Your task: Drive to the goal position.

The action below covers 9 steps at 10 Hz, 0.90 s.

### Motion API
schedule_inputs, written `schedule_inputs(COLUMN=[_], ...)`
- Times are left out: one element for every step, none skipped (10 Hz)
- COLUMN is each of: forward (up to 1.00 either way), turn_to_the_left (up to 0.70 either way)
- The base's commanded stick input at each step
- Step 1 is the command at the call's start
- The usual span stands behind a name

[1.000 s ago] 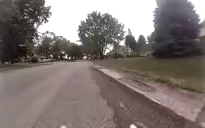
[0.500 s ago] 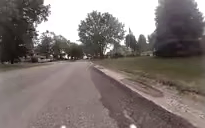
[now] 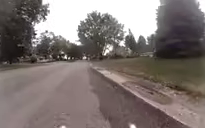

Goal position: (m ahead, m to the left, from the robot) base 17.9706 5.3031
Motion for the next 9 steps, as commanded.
schedule_inputs(forward=[0.5,0.5,0.5,0.5,0.5,0.5,0.5,0.5,0.5], turn_to_the_left=[0.0,-0.46,-0.5,-0.09,0.0,0.0,0.0,0.0,0.0])
